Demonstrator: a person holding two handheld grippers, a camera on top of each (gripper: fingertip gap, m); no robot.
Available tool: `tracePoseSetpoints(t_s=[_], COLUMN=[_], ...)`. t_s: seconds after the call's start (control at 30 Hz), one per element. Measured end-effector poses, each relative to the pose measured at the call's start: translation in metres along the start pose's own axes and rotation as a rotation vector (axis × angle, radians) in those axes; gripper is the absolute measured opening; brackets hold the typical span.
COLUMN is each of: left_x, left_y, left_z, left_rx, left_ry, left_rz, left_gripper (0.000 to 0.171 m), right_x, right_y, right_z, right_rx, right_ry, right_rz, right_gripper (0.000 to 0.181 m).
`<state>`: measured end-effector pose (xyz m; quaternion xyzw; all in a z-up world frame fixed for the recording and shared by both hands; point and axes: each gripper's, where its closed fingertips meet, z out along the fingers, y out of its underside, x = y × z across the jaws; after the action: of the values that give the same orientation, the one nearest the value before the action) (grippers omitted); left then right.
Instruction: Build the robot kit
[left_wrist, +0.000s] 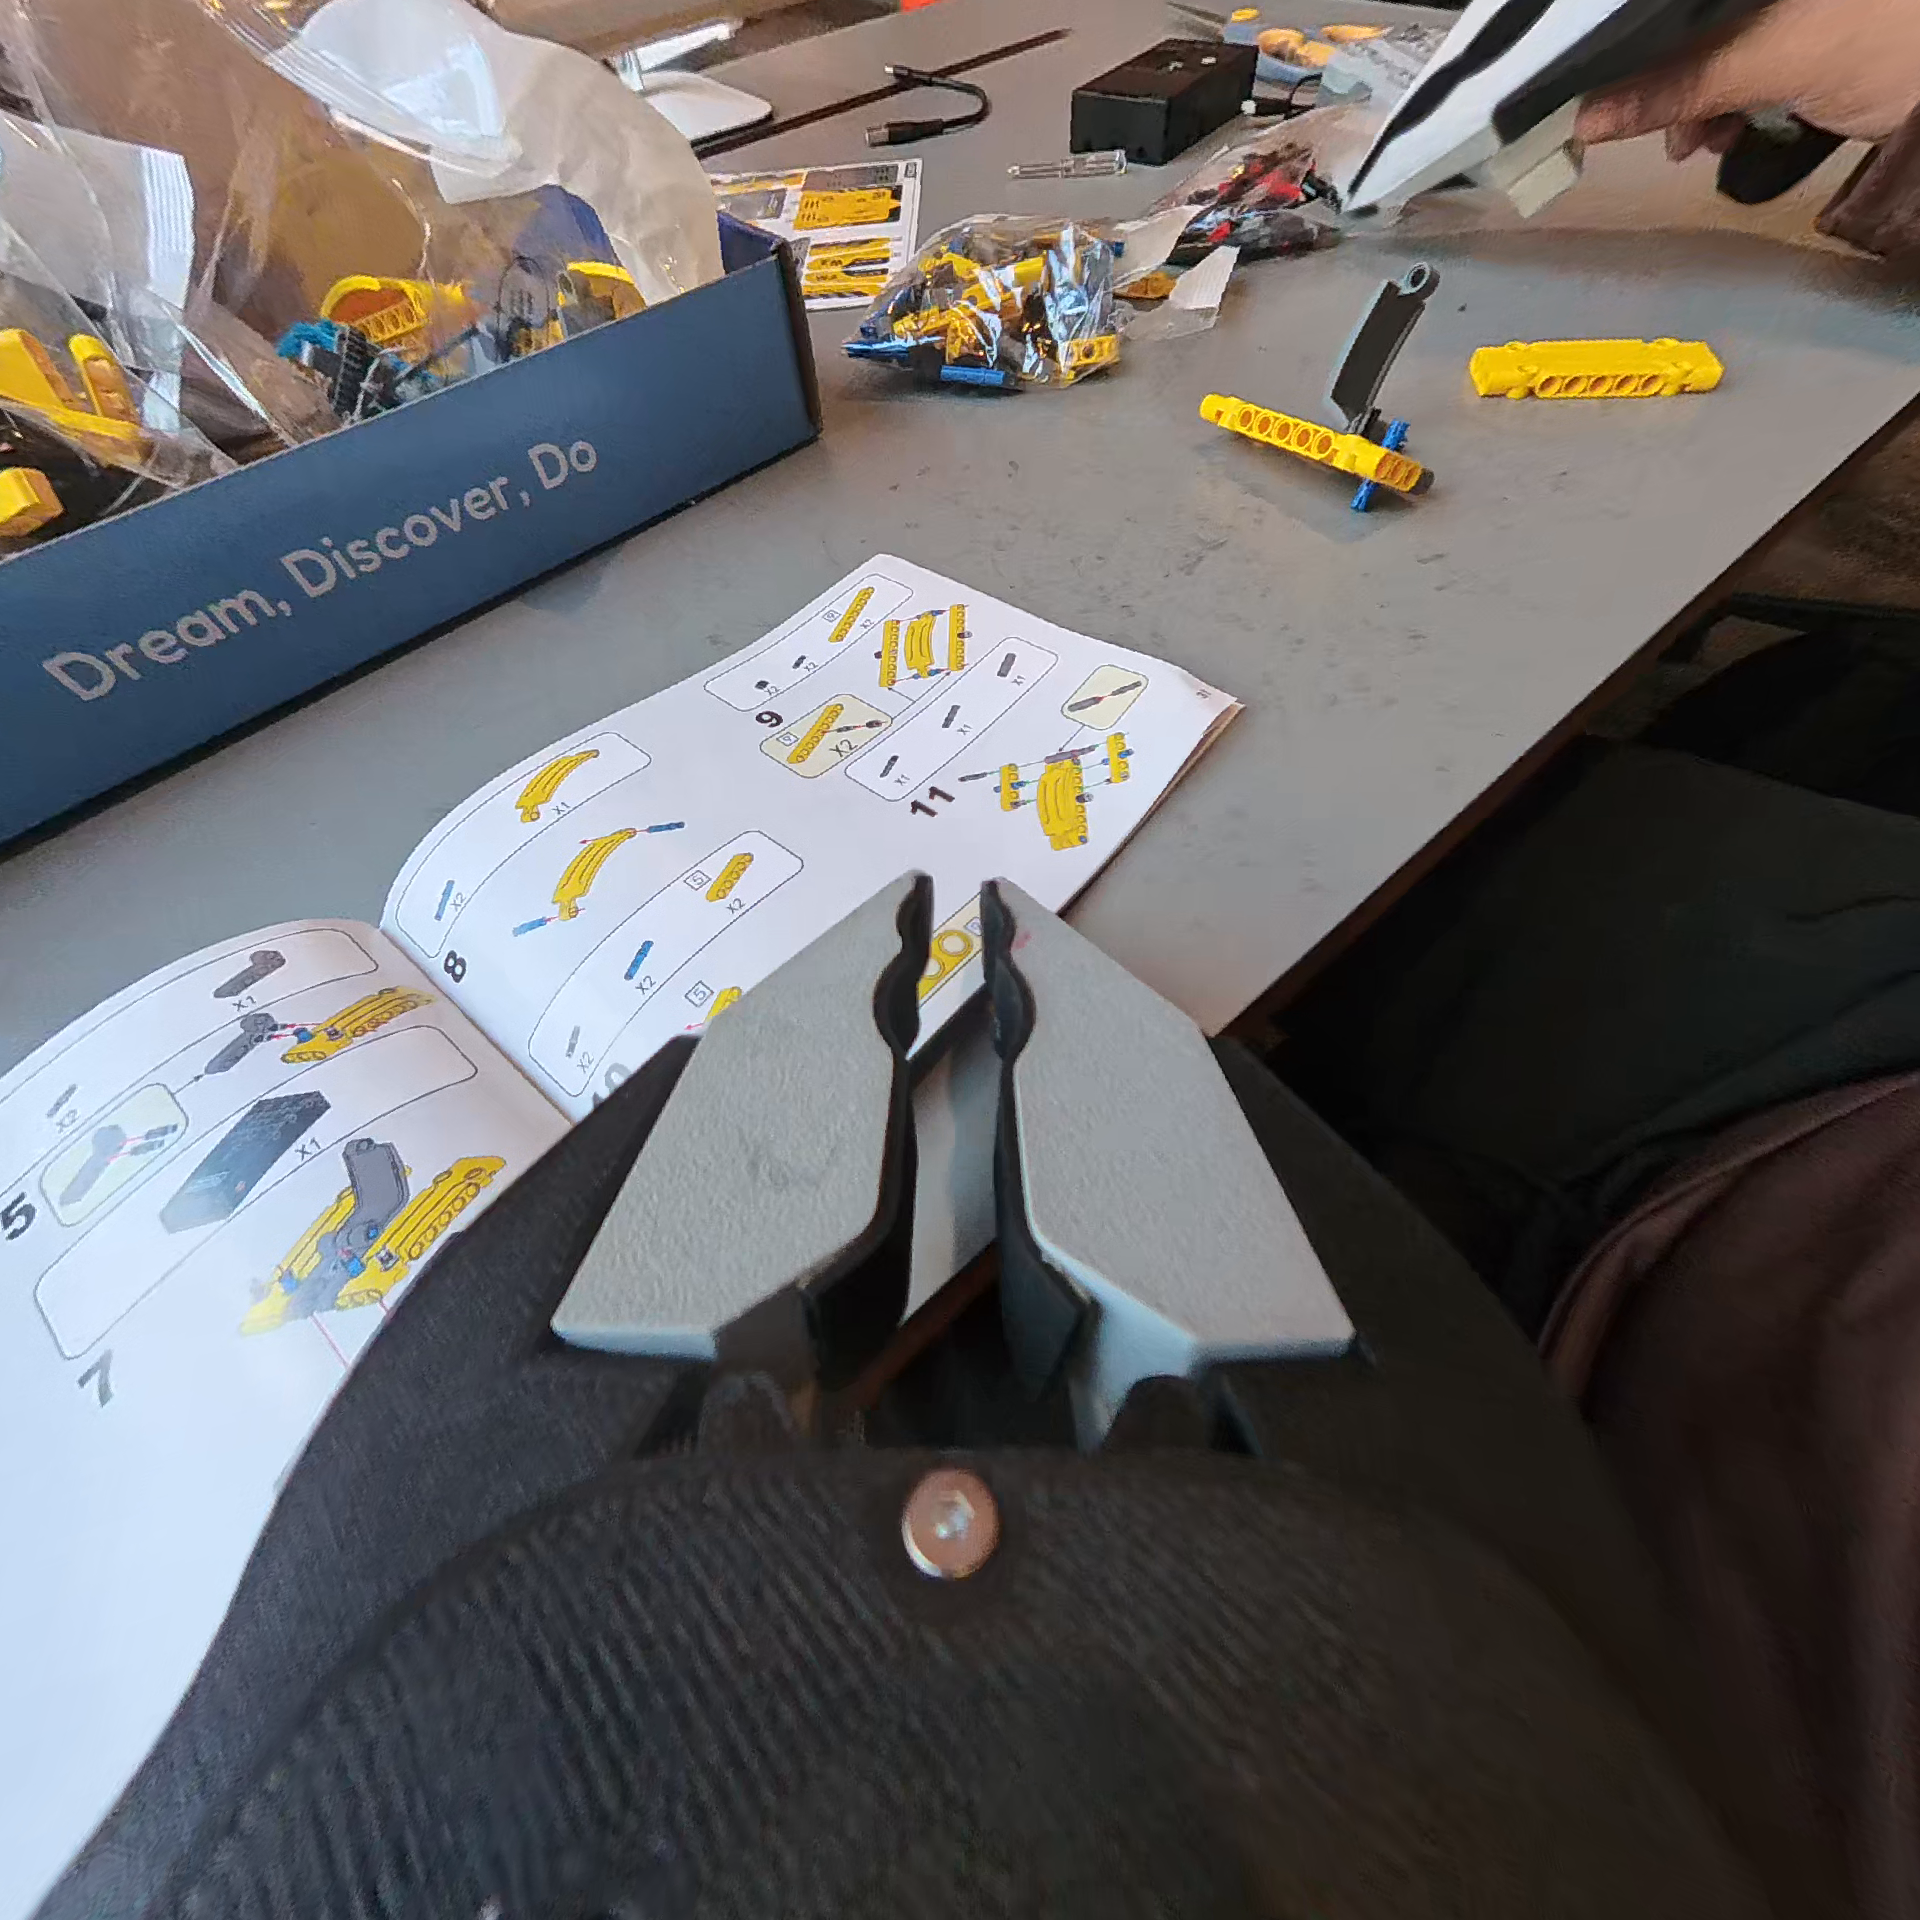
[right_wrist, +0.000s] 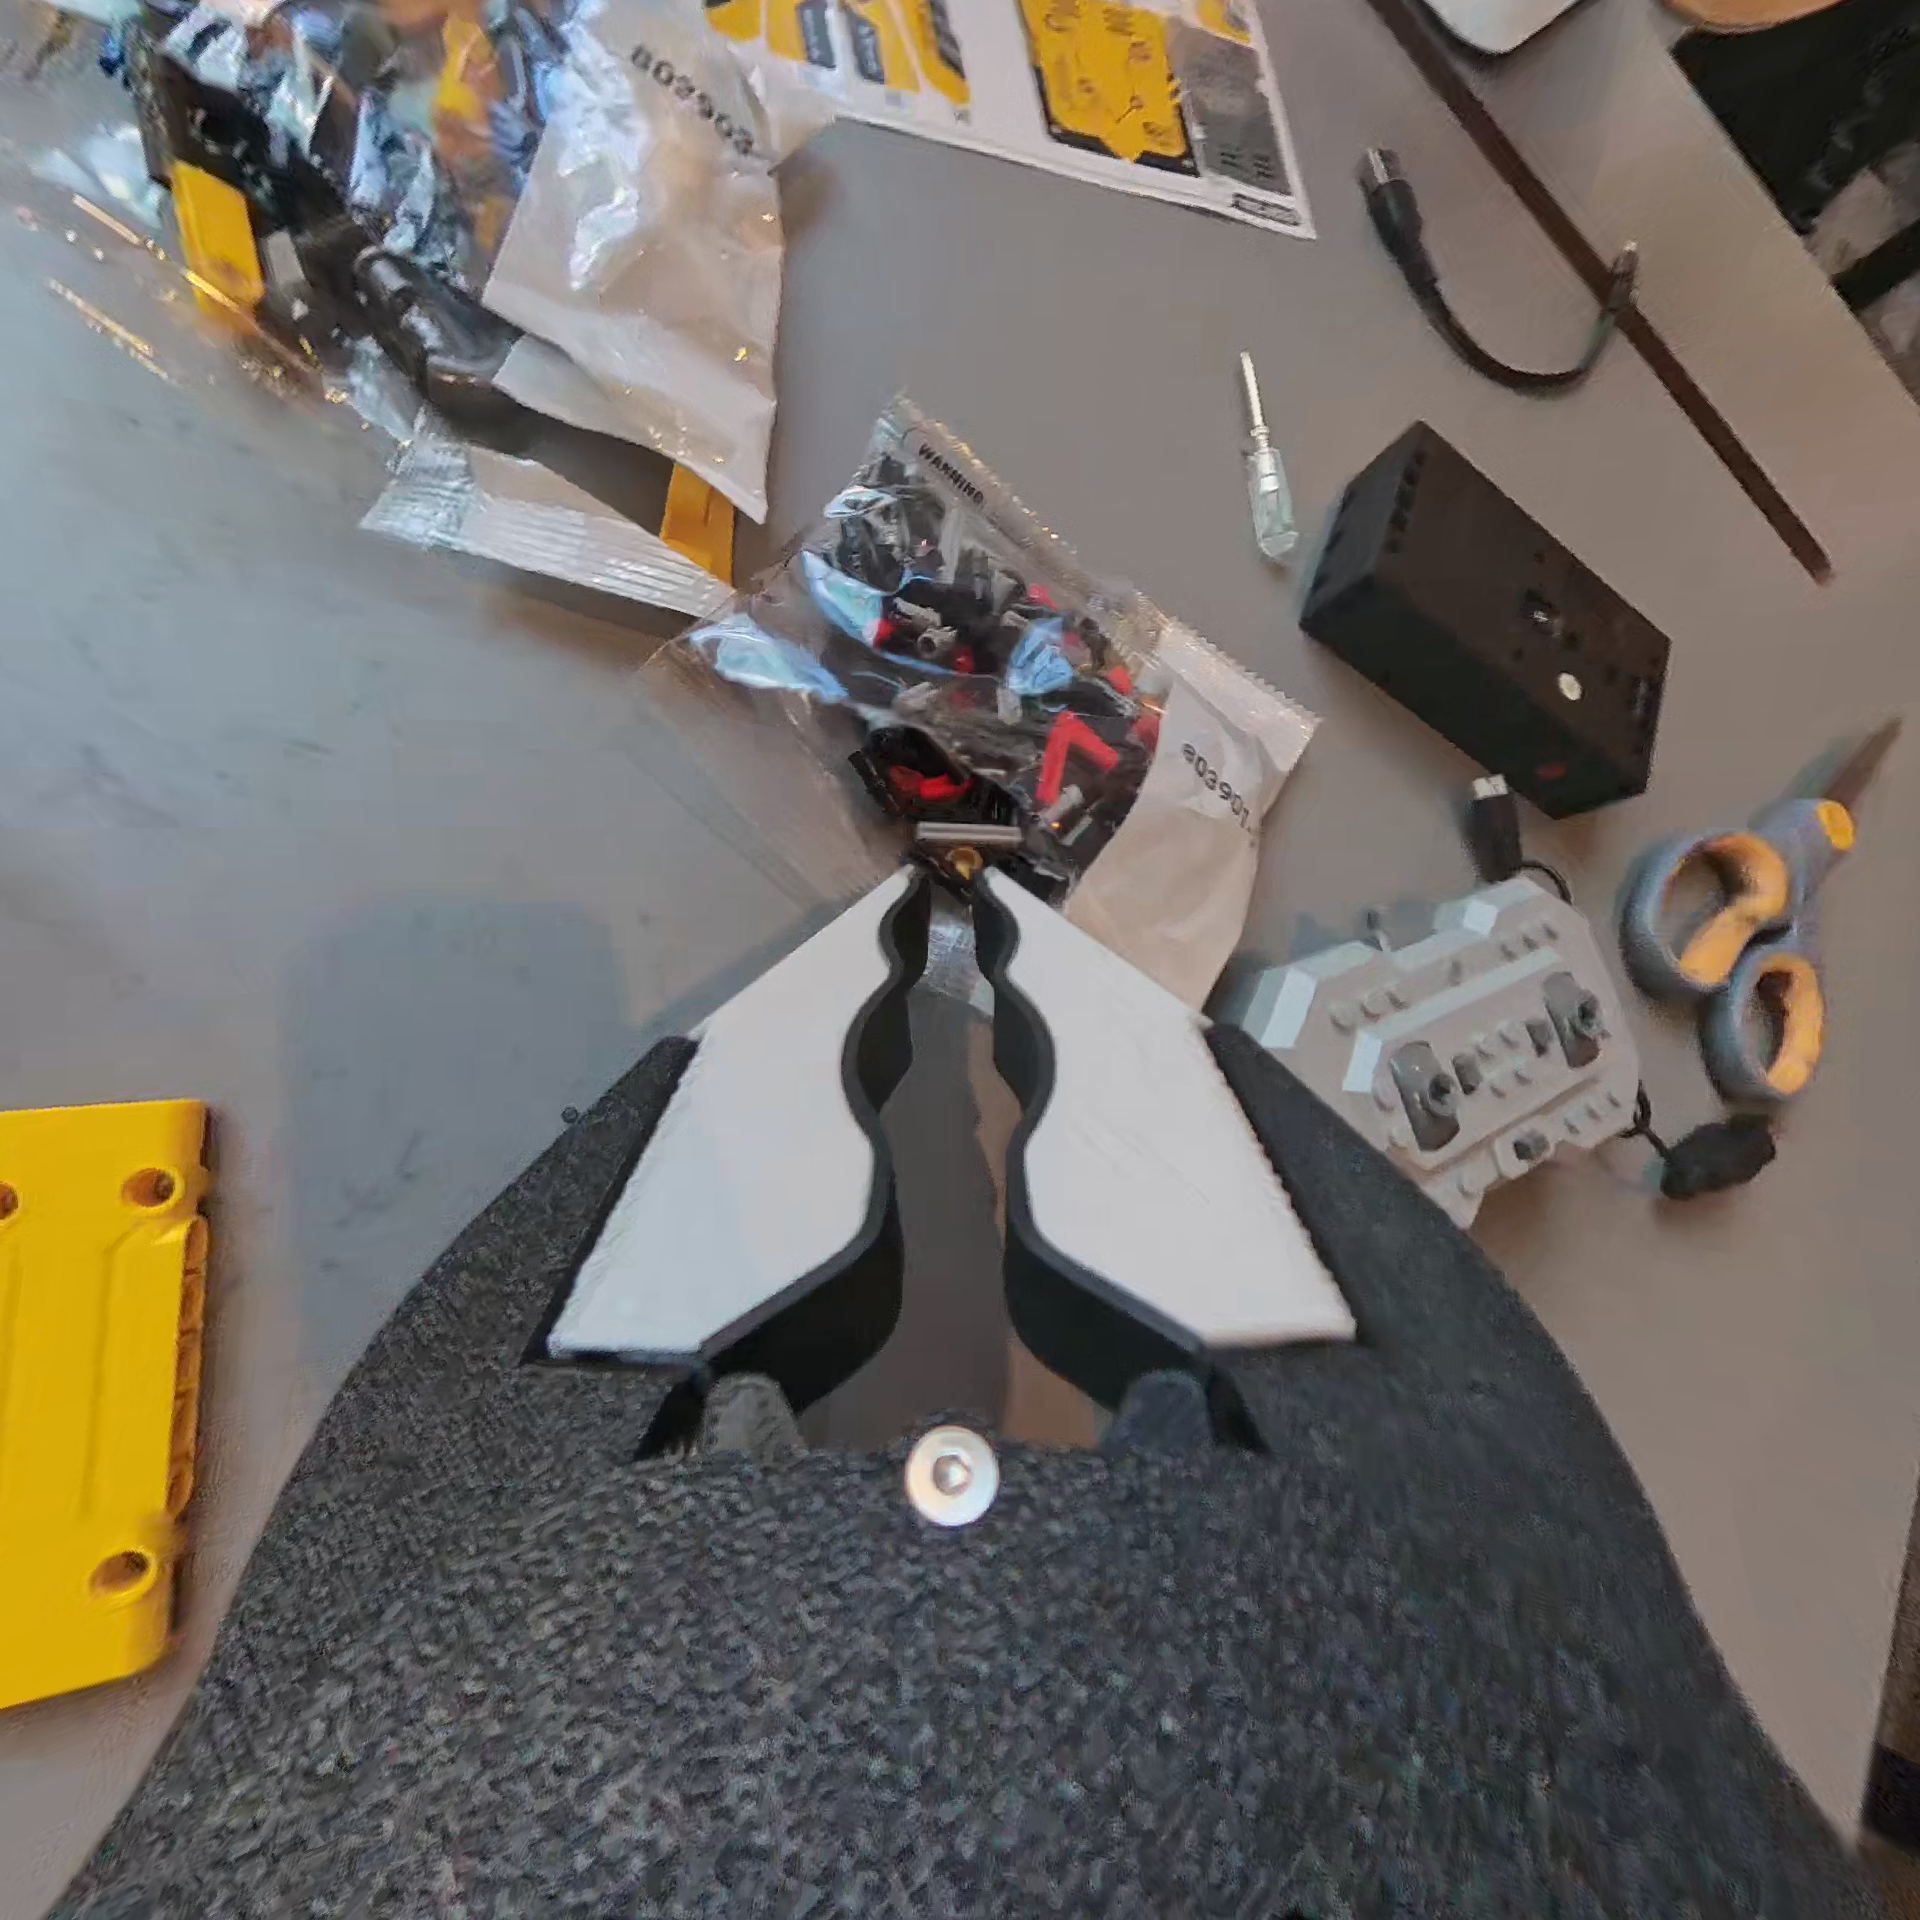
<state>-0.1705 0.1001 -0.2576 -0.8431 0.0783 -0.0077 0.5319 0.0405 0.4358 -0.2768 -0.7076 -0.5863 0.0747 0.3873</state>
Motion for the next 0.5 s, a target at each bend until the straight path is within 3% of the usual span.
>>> tracePoseSetpoints(t_s=[0.23,0.5], left_x=[0.000,0.000], left_y=[0.002,0.006], left_z=[0.002,0.004], left_rx=[-0.006,-0.021], left_ry=[0.028,0.057], left_rz=[-0.029,-0.069], left_gripper=[0.006,0.006], right_x=[0.005,0.002], right_y=[0.005,0.006], right_z=[0.011,0.013], right_rx=[-0.121,-0.203], right_ry=[-0.014,-0.091], right_rz=[-0.288,-0.406], right_gripper=[0.010,0.005])
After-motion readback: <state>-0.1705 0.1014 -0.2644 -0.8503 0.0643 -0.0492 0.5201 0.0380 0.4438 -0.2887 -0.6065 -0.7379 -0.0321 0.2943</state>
